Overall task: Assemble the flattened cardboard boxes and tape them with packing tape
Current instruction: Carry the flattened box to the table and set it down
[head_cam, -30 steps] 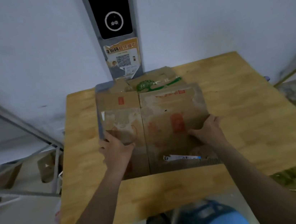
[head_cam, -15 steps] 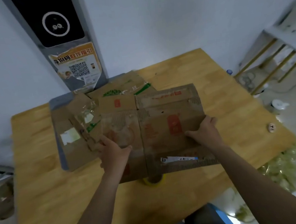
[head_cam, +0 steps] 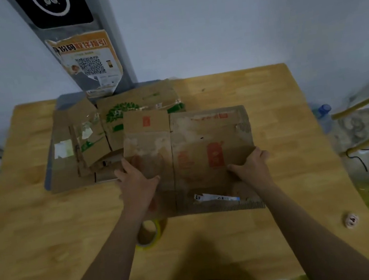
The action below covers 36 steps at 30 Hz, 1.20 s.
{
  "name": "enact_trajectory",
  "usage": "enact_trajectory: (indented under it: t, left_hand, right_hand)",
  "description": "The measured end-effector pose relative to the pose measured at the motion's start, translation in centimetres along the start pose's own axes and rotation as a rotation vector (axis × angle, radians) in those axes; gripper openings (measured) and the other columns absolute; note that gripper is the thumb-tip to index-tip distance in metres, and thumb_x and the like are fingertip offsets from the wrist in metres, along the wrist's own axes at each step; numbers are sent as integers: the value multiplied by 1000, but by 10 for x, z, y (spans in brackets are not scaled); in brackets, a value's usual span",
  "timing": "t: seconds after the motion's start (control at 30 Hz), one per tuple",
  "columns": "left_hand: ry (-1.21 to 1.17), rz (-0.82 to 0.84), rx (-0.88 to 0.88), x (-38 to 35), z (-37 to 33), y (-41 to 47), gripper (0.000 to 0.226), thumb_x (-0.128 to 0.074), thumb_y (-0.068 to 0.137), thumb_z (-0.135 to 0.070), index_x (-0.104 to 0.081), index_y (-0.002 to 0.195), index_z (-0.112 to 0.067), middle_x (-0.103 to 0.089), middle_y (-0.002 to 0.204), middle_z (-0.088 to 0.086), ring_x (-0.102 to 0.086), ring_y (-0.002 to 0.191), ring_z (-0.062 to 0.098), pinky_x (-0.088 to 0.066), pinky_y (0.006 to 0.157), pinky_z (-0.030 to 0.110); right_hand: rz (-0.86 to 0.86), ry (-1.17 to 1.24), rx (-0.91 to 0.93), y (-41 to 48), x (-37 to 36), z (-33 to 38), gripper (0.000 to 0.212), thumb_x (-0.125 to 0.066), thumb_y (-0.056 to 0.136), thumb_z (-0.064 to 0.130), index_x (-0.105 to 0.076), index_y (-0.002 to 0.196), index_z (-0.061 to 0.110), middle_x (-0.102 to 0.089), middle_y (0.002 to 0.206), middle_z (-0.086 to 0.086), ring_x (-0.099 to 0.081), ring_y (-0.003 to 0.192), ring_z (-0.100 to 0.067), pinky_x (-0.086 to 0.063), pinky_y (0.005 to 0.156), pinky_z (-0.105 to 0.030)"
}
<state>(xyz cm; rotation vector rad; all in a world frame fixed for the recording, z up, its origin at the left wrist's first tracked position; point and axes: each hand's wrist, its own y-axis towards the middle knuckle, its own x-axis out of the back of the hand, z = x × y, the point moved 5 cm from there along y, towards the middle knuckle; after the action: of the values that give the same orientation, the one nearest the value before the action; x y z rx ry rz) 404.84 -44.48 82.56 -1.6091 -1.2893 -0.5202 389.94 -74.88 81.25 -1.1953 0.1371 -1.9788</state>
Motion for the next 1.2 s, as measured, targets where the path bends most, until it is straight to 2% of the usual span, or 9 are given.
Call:
enact_trajectory:
  t: [0.17,0.33,0.47,0.67,0.8,0.87,1.0,1.1,1.2]
  left_hand:
    - [9,10,-56,2,-3,-22,121,-84,81,-43,1,162,-13,-17,157,19,-23,143,48,-39,109,60]
    - [5,74,-132,7,12,-38,123,-84,81,-42,3,163,-15,-11,163,17,-18,148,46,-35,113,56]
    - [47,94,-187,5,28,-55,123,-83,81,-47,3,164,-16,-14,164,16,-19,148,45,-37,113,53]
    - [55,60,-189,-44,35,-73,126,-84,79,-49,4,163,-15,-23,154,19,-30,139,43,-42,107,49]
    - [102,15,-160,-103,21,-74,130,-83,75,-58,9,161,-24,-21,149,20,-31,132,45,-41,106,50]
    - [152,26,-129,-131,13,-70,126,-82,73,-63,4,159,-28,-20,147,21,-31,131,47,-41,107,53]
    - [234,65,-47,-171,9,-63,119,-80,73,-65,-1,156,-35,-16,147,19,-27,131,48,-39,107,55]
    - [249,95,-28,-193,15,-55,113,-78,76,-63,-3,156,-37,-12,148,21,-24,132,48,-38,107,55]
    - [311,113,-94,-211,22,-47,113,-71,82,-66,4,161,-34,5,159,22,-14,144,50,-27,117,56]
  right_hand:
    - [-25,52,-9,-21,9,-19,101,-87,79,38,-23,146,-3,-23,147,-20,-47,126,-43,-49,99,-53]
    - [-193,105,-24,-68,14,-35,94,-89,76,38,-31,141,3,-30,142,-15,-52,120,-40,-53,90,-49]
    - [-215,105,-58,-95,12,-50,96,-88,77,39,-29,146,6,-28,145,-13,-49,123,-40,-52,97,-54]
    - [-155,1,-78,-74,16,-82,102,-85,79,43,-23,149,1,-26,145,-18,-46,126,-46,-47,103,-58]
    - [-102,-54,-88,-27,14,-110,104,-82,82,43,-19,151,0,-25,148,-19,-40,131,-49,-42,106,-58]
    - [-81,-74,-96,-6,13,-124,103,-80,83,43,-17,153,0,-24,148,-20,-36,133,-49,-39,108,-58]
    - [-52,-139,-69,19,3,-147,104,-77,85,47,-14,156,5,-25,148,-23,-29,135,-48,-34,108,-58]
    - [42,-247,-50,32,-17,-160,106,-76,84,55,-15,157,10,-21,151,-26,-23,138,-48,-30,111,-56]
    - [71,-380,-17,37,-42,-168,113,-70,83,66,-8,161,13,-3,162,-27,-10,147,-49,-19,119,-56]
